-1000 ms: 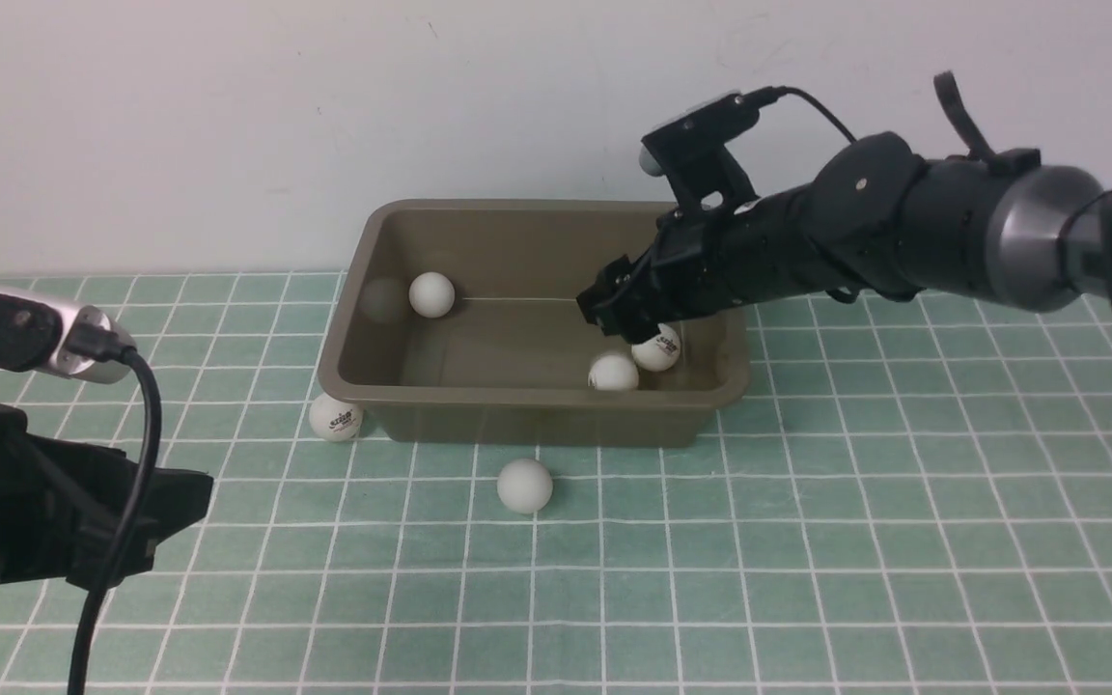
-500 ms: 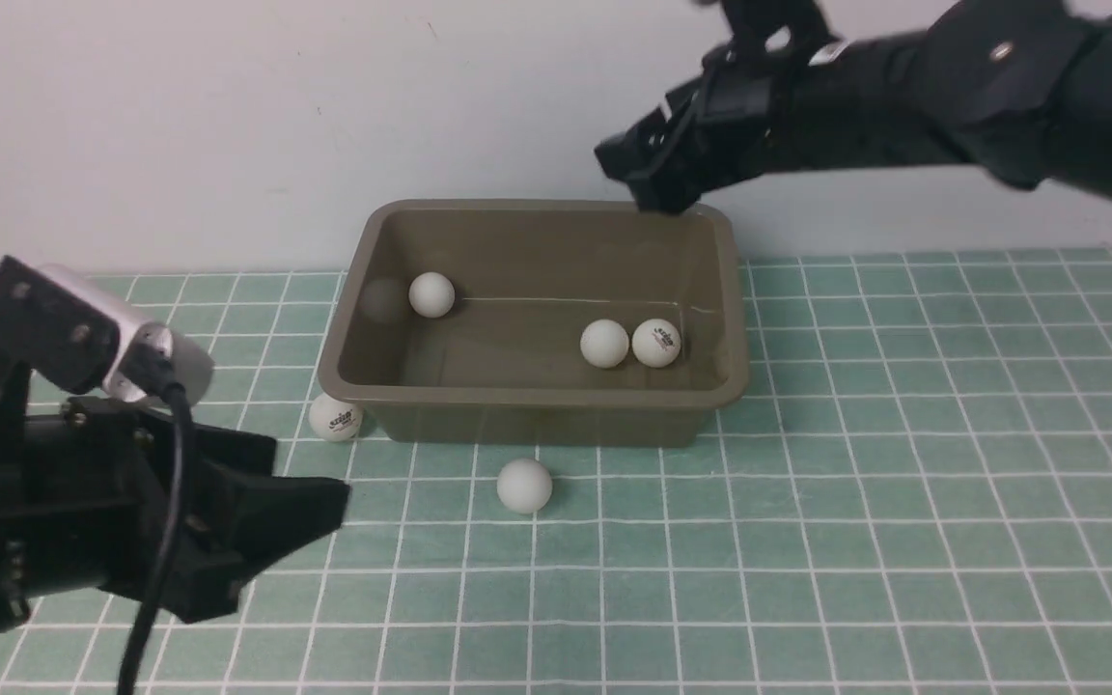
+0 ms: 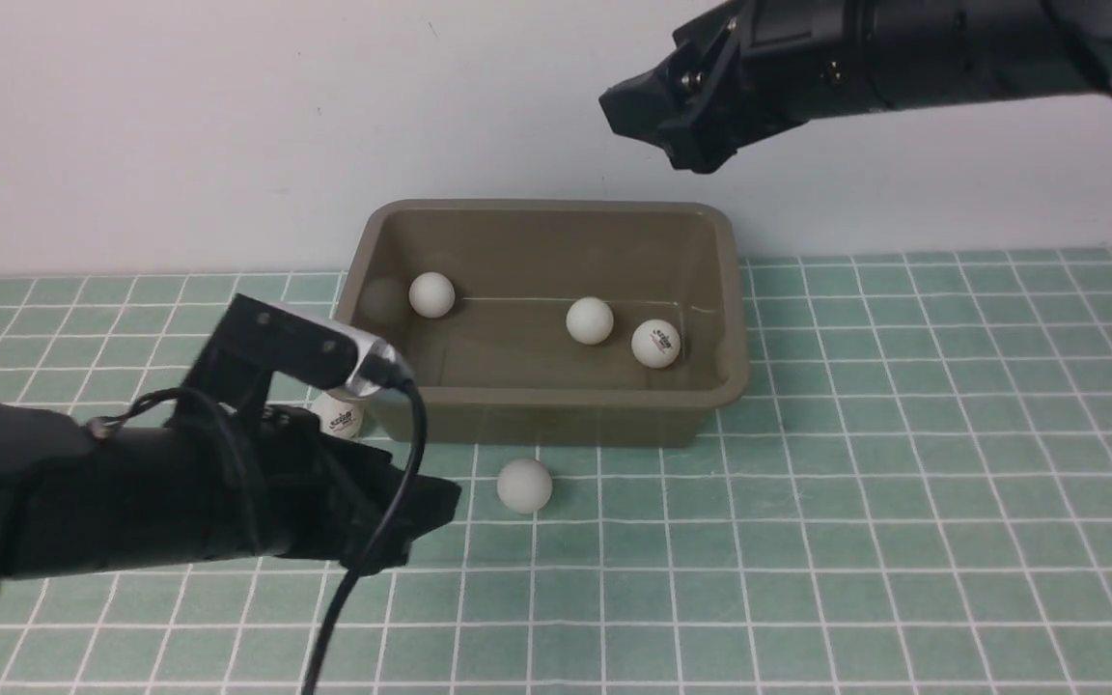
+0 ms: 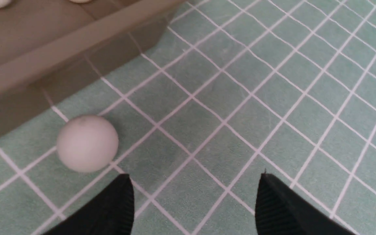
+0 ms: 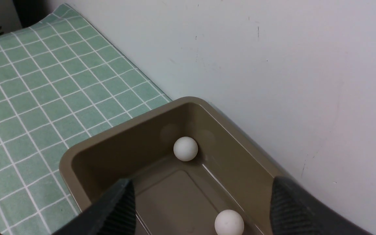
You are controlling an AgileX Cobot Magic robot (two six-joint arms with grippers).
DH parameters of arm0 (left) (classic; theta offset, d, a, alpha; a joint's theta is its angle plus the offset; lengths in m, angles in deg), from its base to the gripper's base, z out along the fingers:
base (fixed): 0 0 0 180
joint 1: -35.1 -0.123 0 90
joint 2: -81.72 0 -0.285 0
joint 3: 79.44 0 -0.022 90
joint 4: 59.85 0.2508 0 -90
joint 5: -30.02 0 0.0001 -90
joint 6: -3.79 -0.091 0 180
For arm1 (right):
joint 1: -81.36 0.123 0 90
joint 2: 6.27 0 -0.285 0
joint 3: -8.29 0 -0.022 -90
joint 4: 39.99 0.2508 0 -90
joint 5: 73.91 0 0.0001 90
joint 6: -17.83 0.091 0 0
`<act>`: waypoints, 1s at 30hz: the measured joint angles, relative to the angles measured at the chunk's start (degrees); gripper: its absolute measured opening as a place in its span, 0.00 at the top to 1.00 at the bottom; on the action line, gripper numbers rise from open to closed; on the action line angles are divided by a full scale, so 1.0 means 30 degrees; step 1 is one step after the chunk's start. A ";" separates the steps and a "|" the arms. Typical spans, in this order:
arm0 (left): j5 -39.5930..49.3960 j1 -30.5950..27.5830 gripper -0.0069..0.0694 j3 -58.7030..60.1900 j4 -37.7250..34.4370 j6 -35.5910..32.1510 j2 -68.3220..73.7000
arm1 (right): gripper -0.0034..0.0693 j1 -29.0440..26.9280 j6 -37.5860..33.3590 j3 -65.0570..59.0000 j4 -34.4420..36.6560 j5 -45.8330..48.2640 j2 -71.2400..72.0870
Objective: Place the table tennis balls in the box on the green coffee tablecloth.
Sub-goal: 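Reach for and grasp a ping pong ball on the table beside the basket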
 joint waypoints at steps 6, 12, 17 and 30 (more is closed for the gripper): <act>-0.0041 0.0000 0.32 -0.0088 -0.0173 -0.1071 0.2003 | 0.26 0.0000 0.0039 0.0000 -0.0062 0.0000 0.0000; 0.0520 0.0000 0.32 -0.0652 -0.0188 -0.0882 0.2618 | 0.26 0.0000 0.0039 0.0000 -0.0062 0.0000 0.0000; 0.0471 0.0000 0.32 -0.0883 -0.0252 0.1016 0.2487 | 0.26 0.0000 0.0039 0.0000 -0.0142 0.0000 0.0000; 0.1725 0.0000 0.32 -0.0883 0.1486 0.7658 -0.3338 | 0.26 0.0000 0.0039 0.0000 -0.0205 0.0000 0.0000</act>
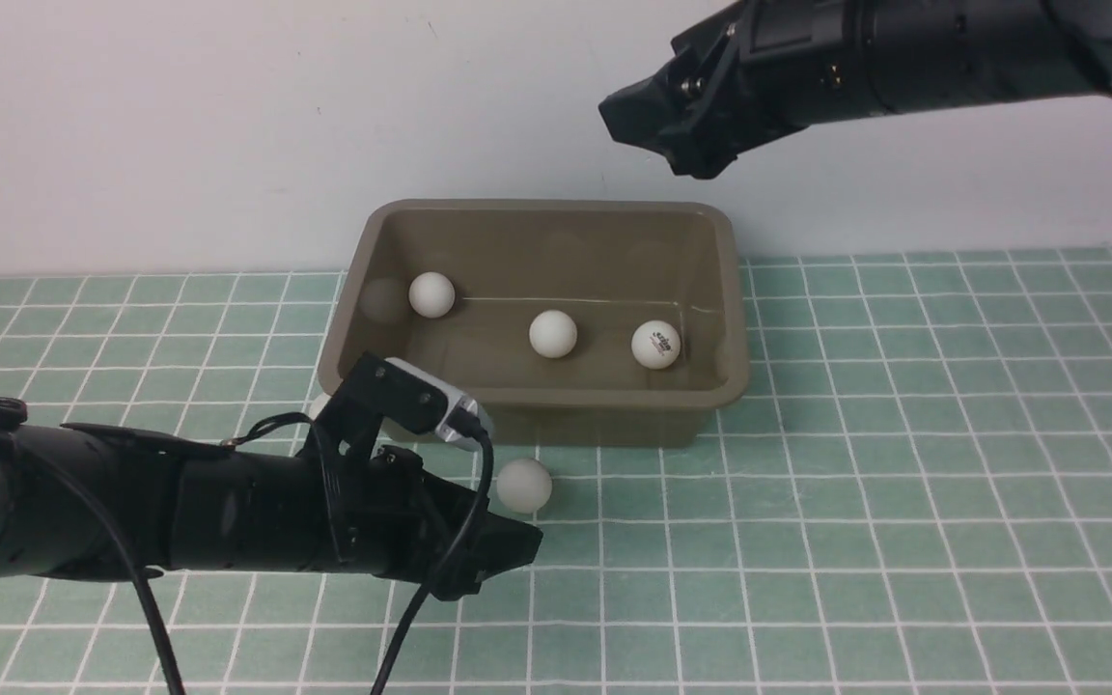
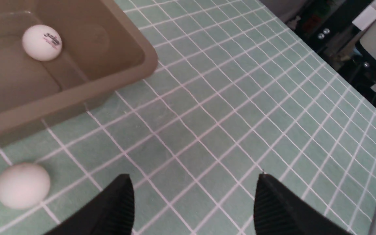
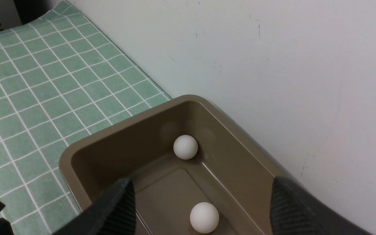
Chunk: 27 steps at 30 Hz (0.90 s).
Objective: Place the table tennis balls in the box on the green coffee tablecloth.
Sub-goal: 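Reach for and grasp a ping pong ball on the table beside the basket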
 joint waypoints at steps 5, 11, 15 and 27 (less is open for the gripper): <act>-0.0026 0.0000 0.38 0.0000 0.7384 0.7539 -0.2464 | 0.26 0.0000 0.0000 0.0000 0.0000 -0.0114 0.0000; -0.2117 0.0000 0.42 0.0021 1.9374 1.9182 -0.2813 | 0.26 0.0000 0.0000 0.0000 0.0000 -0.0306 0.0000; -0.4949 0.0000 0.42 0.0021 2.3959 2.2566 -0.2703 | 0.26 0.0000 0.0000 0.0000 0.0000 -0.0543 0.0000; -0.8730 0.0000 0.23 0.0021 1.4478 1.1804 -0.2689 | 0.26 0.0000 0.0000 0.0000 0.0000 -0.1156 0.0000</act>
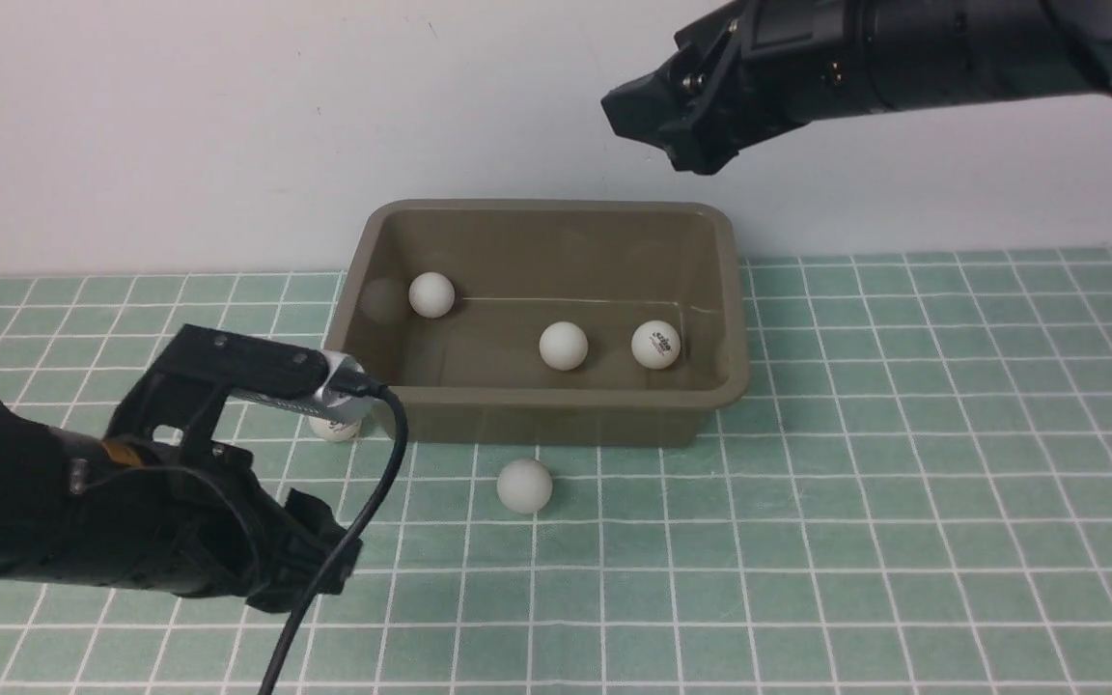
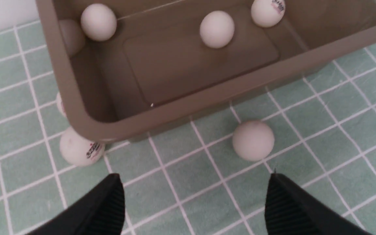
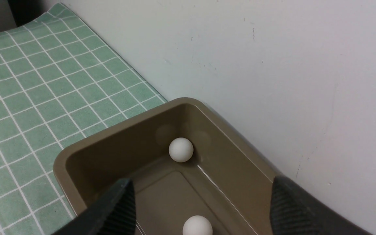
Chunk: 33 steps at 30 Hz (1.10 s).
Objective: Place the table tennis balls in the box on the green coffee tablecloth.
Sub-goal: 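Reach for and grasp a ping pong ball on the table beside the basket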
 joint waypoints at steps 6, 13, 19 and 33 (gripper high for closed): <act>-0.1352 0.0663 0.22 0.0067 -0.8379 -0.9076 0.0000 | 0.26 0.0000 0.0000 0.0000 0.0000 0.0000 0.0000; -0.1631 0.0693 0.22 0.1746 -1.4264 -1.1738 0.0000 | 0.26 0.0000 0.0000 0.0000 0.0000 -0.0023 0.0000; 0.1517 0.0693 0.22 0.1983 -1.5171 -1.1758 0.0000 | 0.26 0.0000 -0.0019 0.0000 0.0000 -0.0081 0.0000; 0.3141 0.0751 0.22 0.1385 -1.6118 -1.5986 0.1573 | 0.26 0.0000 -0.0033 0.0000 0.0000 -0.0081 0.0000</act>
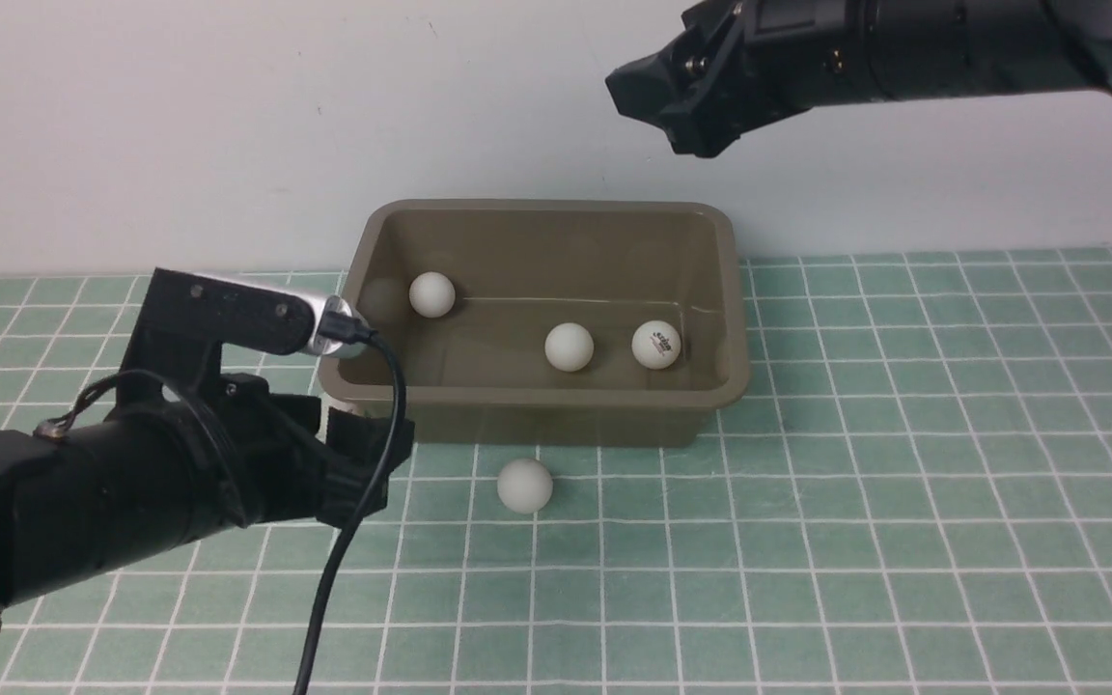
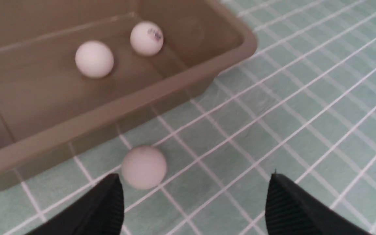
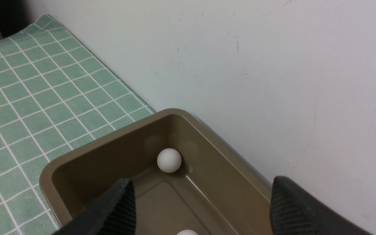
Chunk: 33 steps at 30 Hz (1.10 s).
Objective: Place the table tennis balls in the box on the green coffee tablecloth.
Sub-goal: 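Reach for and grasp a ping pong ball on the table beside the basket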
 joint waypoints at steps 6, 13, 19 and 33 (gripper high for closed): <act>-0.0683 0.0000 0.22 -0.1168 -0.0106 -0.0648 0.2984 | 0.26 0.0000 0.0000 0.0000 0.0000 -0.0015 0.0000; -0.0420 0.0000 0.22 -0.2652 -0.0120 -0.0852 0.5633 | 0.26 0.0000 0.0000 0.0000 0.0000 -0.0022 0.0000; -0.0128 0.0000 0.22 -0.3530 -0.0175 -0.0900 0.6917 | 0.26 0.0000 -0.0006 0.0000 0.0000 -0.0059 0.0000; 0.0818 0.0007 0.22 -0.4507 -0.0194 -0.0063 0.9166 | 0.27 0.0000 -0.0453 0.0000 0.0000 -0.0243 0.0000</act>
